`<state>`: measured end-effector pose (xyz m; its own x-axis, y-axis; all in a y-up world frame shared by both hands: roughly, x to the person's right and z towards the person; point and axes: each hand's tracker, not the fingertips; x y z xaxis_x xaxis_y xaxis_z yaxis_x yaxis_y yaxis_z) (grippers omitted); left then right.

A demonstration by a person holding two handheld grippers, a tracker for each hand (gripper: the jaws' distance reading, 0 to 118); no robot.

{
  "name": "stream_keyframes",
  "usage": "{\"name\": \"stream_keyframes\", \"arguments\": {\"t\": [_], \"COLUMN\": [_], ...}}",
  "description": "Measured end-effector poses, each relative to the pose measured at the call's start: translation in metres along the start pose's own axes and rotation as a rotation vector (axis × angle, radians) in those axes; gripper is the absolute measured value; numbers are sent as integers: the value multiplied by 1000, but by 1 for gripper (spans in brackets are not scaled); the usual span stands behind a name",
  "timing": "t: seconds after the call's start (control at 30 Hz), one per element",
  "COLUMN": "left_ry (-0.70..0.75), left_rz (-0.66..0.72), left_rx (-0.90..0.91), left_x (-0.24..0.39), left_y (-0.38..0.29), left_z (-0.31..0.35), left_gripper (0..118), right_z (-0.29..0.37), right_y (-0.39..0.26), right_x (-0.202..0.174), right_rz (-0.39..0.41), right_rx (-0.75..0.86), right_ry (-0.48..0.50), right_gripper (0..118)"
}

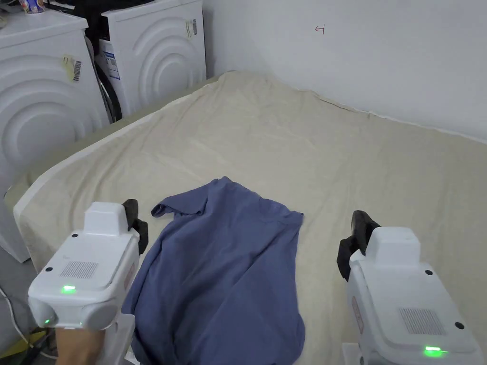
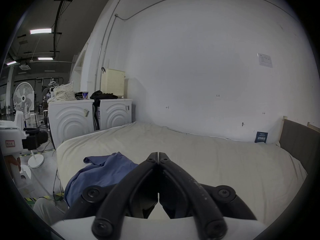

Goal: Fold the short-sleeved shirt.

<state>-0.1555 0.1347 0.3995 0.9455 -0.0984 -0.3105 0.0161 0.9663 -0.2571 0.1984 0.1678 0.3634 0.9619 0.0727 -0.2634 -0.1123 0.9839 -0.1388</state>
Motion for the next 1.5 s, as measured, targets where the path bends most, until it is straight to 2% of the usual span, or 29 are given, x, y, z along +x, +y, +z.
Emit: {"name": "stream_keyframes", "arguments": {"t": [0.1, 0.13, 0.17, 0.23, 0.3, 0.33, 0.4, 0.57, 0.6, 0.67, 0.7, 0.73, 0.77, 0.8, 0.83, 0.9, 0.97, 1.03, 1.2, 1.37, 1.5], "left_ry": [-110, -155, -192, -258, -288, -291, -271, -238, -231, -246, -222, -223, -252, -264, -263, -266, -311, -378, -509, -682, -849], "left_rz": [13, 25, 43, 83, 94, 83, 76, 34, 17, 6, 8, 2, -8, -24, -44, -42, 57, 121, 160, 126, 117], "left_rx": [-104, -159, -193, -280, -387, -453, -557, -707, -744, -804, -692, -659, -687, -681, -677, -681, -641, -599, -427, -271, -197], "left_x": [20, 29, 37, 48, 67, 78, 95, 126, 133, 140, 139, 140, 142, 143, 145, 138, 128, 125, 137, 194, 244], "left_y": [1, 0, -1, -7, -15, -17, -30, -73, -77, -94, -92, -92, -93, -92, -90, -87, -71, -43, 37, 122, 166], "left_z": [-19, -29, -38, -65, -89, -95, -118, -156, -152, -153, -141, -133, -132, -131, -132, -140, -129, -109, -69, -36, -14], "left_gripper": [1, 3, 11, 50, 99, 112, 117, 109, 99, 57, 54, 48, 35, 13, 2, 2, 2, 2, 2, 2, 2], "right_z": [0, 4, 5, 6, 10, 10, 13, 22, 24, 29, 30, 33, 36, 39, 41, 48, 57, 64, 77, 98, 121], "right_y": [-2, -3, -5, -7, -11, -12, -15, -20, -22, -26, -27, -29, -30, -31, -32, -31, -31, -30, -29, -26, -25], "right_x": [14, 18, 24, 36, 46, 52, 62, 82, 86, 93, 96, 100, 104, 107, 110, 116, 121, 128, 142, 156, 171], "right_rz": [8, 6, 3, 1, -1, -3, -2, 7, 8, 6, 4, 2, -1, -5, -8, -14, -18, -26, -68, -96, -95], "right_rx": [-7, -13, -17, -27, -42, -48, -65, -85, -90, -101, -108, -116, -121, -122, -125, -122, -111, -100, -81, -50, -29], "right_ry": [-29, -44, -59, -90, -121, -133, -161, -217, -228, -247, -255, -263, -271, -278, -284, -295, -310, -322, -339, -366, -402], "right_gripper": [1, 1, 1, 1, 1, 1, 1, 1, 1, 1, 1, 1, 1, 1, 1, 1, 1, 1, 1, 1, 1]}}
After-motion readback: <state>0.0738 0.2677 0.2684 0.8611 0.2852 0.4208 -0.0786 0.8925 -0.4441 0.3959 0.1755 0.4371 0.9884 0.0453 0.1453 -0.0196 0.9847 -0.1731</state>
